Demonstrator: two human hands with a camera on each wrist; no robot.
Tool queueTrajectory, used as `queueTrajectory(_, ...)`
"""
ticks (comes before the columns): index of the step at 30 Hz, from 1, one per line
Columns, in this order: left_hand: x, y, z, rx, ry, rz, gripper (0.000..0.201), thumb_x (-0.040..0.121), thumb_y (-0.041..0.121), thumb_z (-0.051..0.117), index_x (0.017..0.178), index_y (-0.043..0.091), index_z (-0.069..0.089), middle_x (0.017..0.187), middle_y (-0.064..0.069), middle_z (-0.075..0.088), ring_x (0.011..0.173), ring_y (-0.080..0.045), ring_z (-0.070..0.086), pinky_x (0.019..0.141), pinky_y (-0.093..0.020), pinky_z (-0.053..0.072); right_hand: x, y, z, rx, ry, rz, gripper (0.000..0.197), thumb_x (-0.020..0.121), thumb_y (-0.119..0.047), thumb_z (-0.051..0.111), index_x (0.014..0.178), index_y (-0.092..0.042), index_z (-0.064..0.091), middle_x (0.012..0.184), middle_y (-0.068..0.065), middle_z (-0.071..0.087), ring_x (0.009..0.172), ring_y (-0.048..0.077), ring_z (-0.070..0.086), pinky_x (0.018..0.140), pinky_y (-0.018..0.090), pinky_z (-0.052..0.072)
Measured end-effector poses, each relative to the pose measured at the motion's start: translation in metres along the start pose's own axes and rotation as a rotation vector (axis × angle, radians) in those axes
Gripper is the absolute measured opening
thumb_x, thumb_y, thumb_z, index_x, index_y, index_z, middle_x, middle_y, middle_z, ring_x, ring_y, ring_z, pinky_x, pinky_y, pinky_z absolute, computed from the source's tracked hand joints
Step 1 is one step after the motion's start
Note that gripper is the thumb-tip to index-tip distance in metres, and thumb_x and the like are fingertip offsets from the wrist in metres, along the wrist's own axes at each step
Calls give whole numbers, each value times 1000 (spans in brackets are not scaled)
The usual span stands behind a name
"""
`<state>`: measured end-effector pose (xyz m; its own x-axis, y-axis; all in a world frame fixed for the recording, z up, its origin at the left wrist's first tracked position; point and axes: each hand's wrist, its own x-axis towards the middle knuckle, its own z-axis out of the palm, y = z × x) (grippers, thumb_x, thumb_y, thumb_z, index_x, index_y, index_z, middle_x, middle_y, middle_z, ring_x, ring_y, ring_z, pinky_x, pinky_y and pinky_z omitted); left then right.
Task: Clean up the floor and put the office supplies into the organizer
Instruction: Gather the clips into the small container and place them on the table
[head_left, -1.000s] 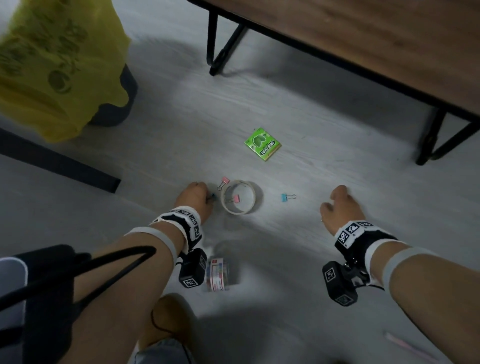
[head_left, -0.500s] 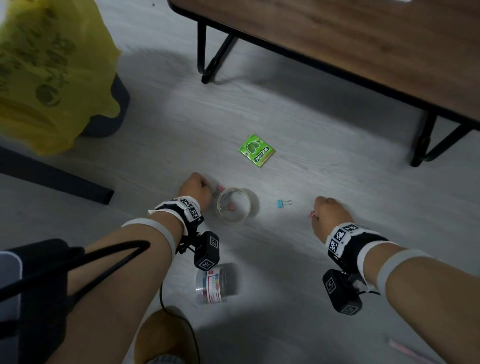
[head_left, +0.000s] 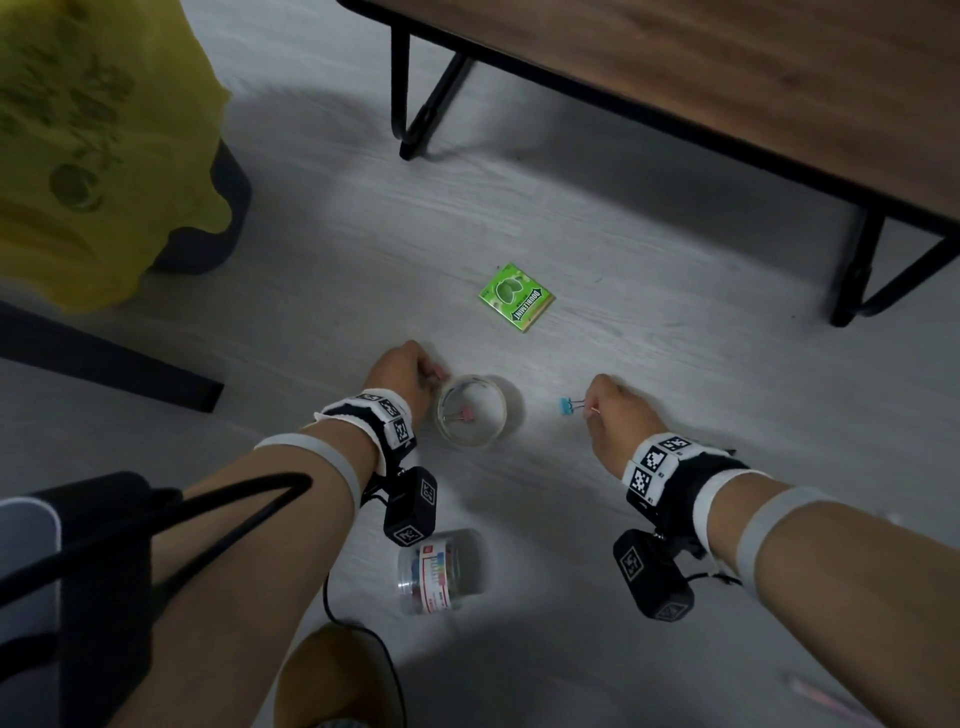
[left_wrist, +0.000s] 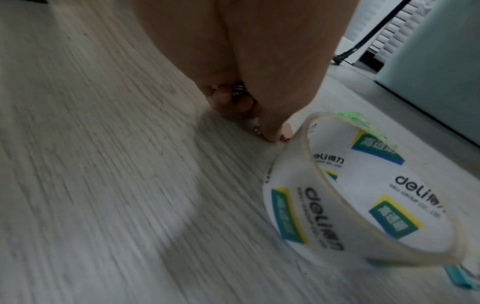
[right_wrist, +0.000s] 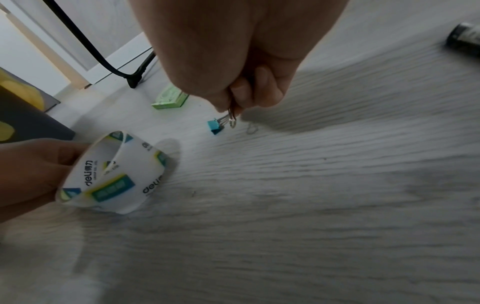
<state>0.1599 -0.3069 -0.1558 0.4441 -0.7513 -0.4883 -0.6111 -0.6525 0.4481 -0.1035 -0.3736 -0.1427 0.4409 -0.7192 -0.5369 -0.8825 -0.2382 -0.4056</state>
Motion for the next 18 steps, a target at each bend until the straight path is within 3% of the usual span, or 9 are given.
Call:
queueTrajectory(2, 0, 1, -3, 69, -42, -12, 5, 93, 13, 58, 93, 8, 57, 100, -8, 65, 97, -29, 62, 82, -30, 46, 2, -3, 1, 1, 5, -33, 9, 97, -17, 49, 94, -12, 42, 91, 9, 56, 80, 29, 59, 72, 40, 52)
queueTrajectory(4, -2, -3, -4, 86, -44, -47, 18, 95, 15, 53, 104, 0, 58, 109, -16, 65, 101, -33, 61, 82, -33, 45, 4, -9, 2, -42, -6, -82, 14, 96, -20, 52, 97, -15, 39, 90, 6, 56, 76, 28, 59, 69, 39, 52)
queueTrajectory(8, -10, -8, -12, -61, -9, -164, 25, 99, 21, 47, 112, 0, 53, 102, -18, 59, 87, -29, 52, 73, -31, 37, 9, -19, 5, -206, -109, -151, 35, 94, -14, 52, 122, -20, 32, 100, 6, 56, 79, 30, 60, 73, 42, 54)
queueTrajectory(10, -11, -9, -20, -170, -27, -232, 25, 98, 25, 48, 106, 3, 55, 96, -12, 55, 87, -28, 52, 74, -32, 38, 12, -21, 5, -259, -119, -170, 30, 92, -8, 51, 111, -21, 31, 93, 6, 54, 75, 29, 56, 67, 38, 49)
queueTrajectory(12, -11, -12, -28, -316, -26, -270, 20, 86, 27, 55, 89, 7, 57, 85, -9, 58, 79, -28, 53, 70, -35, 41, 12, -25, 4, -301, -109, -146, 30, 90, -4, 49, 100, -22, 27, 81, 3, 48, 69, 25, 51, 61, 34, 41)
queueTrajectory(15, -15, -9, -30, -655, -24, -312, 7, 80, 9, 55, 78, 12, 49, 71, -13, 62, 60, -24, 50, 51, -29, 38, 13, -32, 1, -325, -87, -40, 29, 91, -4, 50, 115, -10, 35, 72, 0, 43, 64, 23, 50, 56, 31, 37)
queueTrajectory(18, -22, 1, -35, -868, -59, -315, 26, 85, -10, 41, 97, 13, 44, 66, -15, 57, 51, -20, 43, 45, -26, 23, 14, -37, -3, -327, -108, 56, 40, 91, -1, 48, 127, -5, 33, 67, 2, 42, 55, 18, 46, 48, 28, 33)
